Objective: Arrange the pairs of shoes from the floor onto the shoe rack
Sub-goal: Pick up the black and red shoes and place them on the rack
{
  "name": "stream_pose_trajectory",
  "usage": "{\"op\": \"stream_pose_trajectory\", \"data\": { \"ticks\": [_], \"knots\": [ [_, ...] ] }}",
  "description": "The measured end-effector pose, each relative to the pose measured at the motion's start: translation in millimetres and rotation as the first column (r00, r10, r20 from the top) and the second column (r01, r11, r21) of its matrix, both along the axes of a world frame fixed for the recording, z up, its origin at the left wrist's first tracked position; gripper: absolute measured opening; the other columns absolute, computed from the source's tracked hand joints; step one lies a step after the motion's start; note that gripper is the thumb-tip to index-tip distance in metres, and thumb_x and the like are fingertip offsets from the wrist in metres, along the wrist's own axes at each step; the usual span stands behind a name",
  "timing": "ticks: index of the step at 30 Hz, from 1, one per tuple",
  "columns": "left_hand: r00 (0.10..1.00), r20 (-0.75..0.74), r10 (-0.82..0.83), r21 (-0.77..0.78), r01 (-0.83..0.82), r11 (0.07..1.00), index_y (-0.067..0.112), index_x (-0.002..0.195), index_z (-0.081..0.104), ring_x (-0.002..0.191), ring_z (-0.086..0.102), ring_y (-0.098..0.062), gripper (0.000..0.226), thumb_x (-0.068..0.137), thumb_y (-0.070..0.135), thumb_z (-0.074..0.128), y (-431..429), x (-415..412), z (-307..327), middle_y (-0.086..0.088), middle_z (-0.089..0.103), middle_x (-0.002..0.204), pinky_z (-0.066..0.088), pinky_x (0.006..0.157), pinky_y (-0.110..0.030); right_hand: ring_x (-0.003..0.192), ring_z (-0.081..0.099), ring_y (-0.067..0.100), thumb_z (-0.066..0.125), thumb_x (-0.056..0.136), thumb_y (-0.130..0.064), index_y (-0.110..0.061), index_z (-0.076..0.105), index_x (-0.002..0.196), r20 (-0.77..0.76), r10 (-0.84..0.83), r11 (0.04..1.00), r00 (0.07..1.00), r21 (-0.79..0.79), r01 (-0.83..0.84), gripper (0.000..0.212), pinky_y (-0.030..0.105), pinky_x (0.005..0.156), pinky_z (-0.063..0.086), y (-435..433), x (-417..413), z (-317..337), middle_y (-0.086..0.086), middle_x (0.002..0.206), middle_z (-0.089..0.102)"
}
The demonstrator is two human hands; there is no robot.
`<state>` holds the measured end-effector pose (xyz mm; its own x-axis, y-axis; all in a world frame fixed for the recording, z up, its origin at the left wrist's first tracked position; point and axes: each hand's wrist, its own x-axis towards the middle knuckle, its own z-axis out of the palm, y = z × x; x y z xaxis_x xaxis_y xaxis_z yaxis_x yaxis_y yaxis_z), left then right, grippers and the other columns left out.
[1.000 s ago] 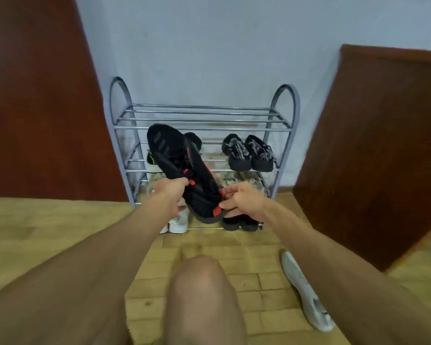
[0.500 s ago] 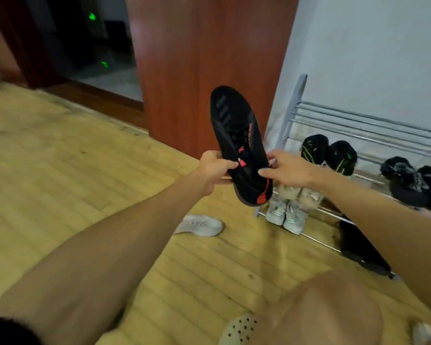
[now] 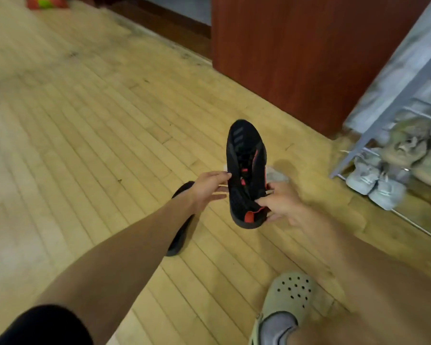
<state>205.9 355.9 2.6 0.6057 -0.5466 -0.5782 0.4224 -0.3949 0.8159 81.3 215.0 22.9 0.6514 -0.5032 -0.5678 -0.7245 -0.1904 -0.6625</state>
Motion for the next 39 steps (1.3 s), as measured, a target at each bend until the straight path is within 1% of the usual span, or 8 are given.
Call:
{"op": "stream_pose_trajectory", "data": {
  "ticks": [2,5,7,10,17,23,27,39],
  "knots": [
    [0.997,-0.017,0.071,0.156,-0.068,0.985,0.007,0.124,0.060,0.106,0.060,-0.021,0.039,0.090,0.027,0.055,21.4,-1.3,-37.9,-0.005,0.063,0.112,0.049,0.091,-0.034,0.089,0.070,0.030,0.067,0.081,-0.006,-0.015,0.062,0.100,-0.059,-0.019,1.000,0.998,0.020,0.020,0.022,0.046,0.070,0.062,7.5,-4.7,-34.4,0.013,0.101,0.070],
    [0.966,0.234,-0.109,0.584,-0.050,0.810,0.004,0.128,0.057,0.121,0.047,-0.033,0.038,0.093,0.016,0.046,60.4,2.5,-87.6,-0.013,0.053,0.123,0.039,0.106,-0.040,0.087,0.069,0.030,0.067,0.078,-0.012,-0.016,0.064,0.105,-0.138,-0.013,0.998,0.990,-0.057,0.005,0.028,0.041,0.069,0.061,12.1,-18.2,-82.0,0.010,0.097,0.071],
    [0.925,0.353,-0.138,0.691,-0.159,0.706,0.006,0.136,0.047,0.131,0.034,-0.037,0.045,0.092,0.017,0.046,86.8,11.9,-113.6,-0.017,0.035,0.142,0.033,0.109,-0.043,0.090,0.068,0.031,0.065,0.078,-0.013,-0.017,0.065,0.105,-0.193,0.010,0.988,0.981,-0.149,-0.040,0.028,0.034,0.071,0.055,16.2,-29.5,-104.5,0.009,0.097,0.071],
    [0.956,0.287,0.063,0.744,-0.264,0.614,0.002,0.140,0.034,0.130,0.037,-0.041,0.054,0.092,0.022,0.046,113.9,18.5,-147.1,-0.021,0.033,0.144,0.037,0.106,-0.046,0.089,0.066,0.031,0.064,0.078,-0.015,-0.014,0.068,0.103,-0.276,0.033,0.984,0.961,-0.159,-0.080,0.025,0.032,0.068,0.052,22.2,-42.6,-131.2,0.012,0.096,0.071],
    [0.934,0.152,0.324,0.683,-0.336,0.649,-0.002,0.119,0.053,0.102,0.061,-0.038,0.039,0.087,0.021,0.056,118.7,-7.9,-188.4,-0.021,0.062,0.114,0.054,0.077,-0.039,0.077,0.056,0.028,0.057,0.087,-0.018,-0.007,0.065,0.089,-0.389,0.054,0.997,0.920,-0.029,-0.071,0.014,0.029,0.065,0.041,26.7,-67.3,-153.2,0.015,0.093,0.068],
    [0.882,-0.123,0.456,0.521,-0.333,0.786,0.004,0.098,0.057,0.073,0.060,-0.023,0.011,0.089,0.010,0.058,85.2,-49.9,-186.0,-0.011,0.061,0.090,0.056,0.077,-0.040,0.104,0.062,0.041,0.039,0.101,-0.027,-0.004,0.051,0.127,-0.427,-0.062,0.990,0.902,0.091,0.112,0.037,0.049,0.081,0.056,20.8,-71.1,-144.5,0.021,0.123,0.059],
    [0.815,-0.233,0.531,0.427,-0.404,0.809,0.003,0.106,0.055,0.080,0.064,-0.024,0.018,0.088,0.005,0.059,69.0,-63.7,-172.8,-0.011,0.064,0.088,0.057,0.076,-0.039,0.102,0.064,0.042,0.051,0.097,-0.023,0.002,0.056,0.121,-0.420,-0.053,0.994,0.906,0.060,0.087,0.035,0.052,0.083,0.057,22.3,-69.3,-124.7,0.022,0.117,0.063],
    [0.877,-0.090,0.473,0.190,-0.451,0.872,-0.005,0.105,0.058,0.066,0.063,-0.024,0.023,0.083,0.000,0.063,13.4,-68.3,-79.8,-0.018,0.063,0.096,0.053,0.056,-0.035,0.107,0.065,0.038,0.057,0.090,-0.013,0.000,0.058,0.121,-0.343,-0.118,0.990,0.932,-0.115,0.083,0.034,0.044,0.085,0.058,-27.8,-101.9,-32.5,0.019,0.125,0.062]
  ]
}}
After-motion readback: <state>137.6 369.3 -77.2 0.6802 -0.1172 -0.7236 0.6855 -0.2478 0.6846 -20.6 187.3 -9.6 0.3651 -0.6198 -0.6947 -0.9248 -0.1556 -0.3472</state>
